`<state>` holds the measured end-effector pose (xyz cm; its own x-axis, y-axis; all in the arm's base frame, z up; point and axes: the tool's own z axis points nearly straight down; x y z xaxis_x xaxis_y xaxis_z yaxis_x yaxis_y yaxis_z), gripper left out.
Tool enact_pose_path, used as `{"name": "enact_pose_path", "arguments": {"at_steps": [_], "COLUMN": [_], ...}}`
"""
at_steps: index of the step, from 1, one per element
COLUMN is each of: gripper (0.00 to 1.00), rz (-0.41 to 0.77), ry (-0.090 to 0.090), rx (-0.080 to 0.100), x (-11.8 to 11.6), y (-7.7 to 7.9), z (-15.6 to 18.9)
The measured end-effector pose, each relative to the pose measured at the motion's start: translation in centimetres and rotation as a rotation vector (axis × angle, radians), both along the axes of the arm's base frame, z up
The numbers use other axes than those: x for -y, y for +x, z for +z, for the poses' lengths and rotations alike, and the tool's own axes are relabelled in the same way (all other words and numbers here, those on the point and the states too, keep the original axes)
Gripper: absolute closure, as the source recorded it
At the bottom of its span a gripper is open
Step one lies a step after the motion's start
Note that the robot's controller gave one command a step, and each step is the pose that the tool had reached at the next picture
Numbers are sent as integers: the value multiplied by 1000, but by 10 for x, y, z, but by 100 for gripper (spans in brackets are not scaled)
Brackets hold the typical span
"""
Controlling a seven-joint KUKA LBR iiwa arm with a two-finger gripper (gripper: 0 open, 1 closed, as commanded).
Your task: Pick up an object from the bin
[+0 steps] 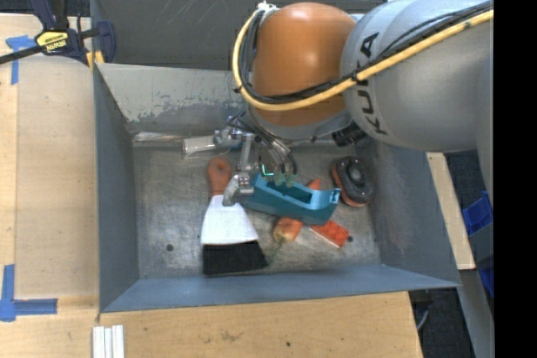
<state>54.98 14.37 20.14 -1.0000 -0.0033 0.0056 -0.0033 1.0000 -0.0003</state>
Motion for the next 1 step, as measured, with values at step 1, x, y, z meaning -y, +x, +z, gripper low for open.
{"name": "enact_pose_path", "arguments": {"at_steps": [1], "gripper": [100], "rz": [-4], "ry": [1], "rx": [8], "x": [1], "y": [2], "z": [4]}}
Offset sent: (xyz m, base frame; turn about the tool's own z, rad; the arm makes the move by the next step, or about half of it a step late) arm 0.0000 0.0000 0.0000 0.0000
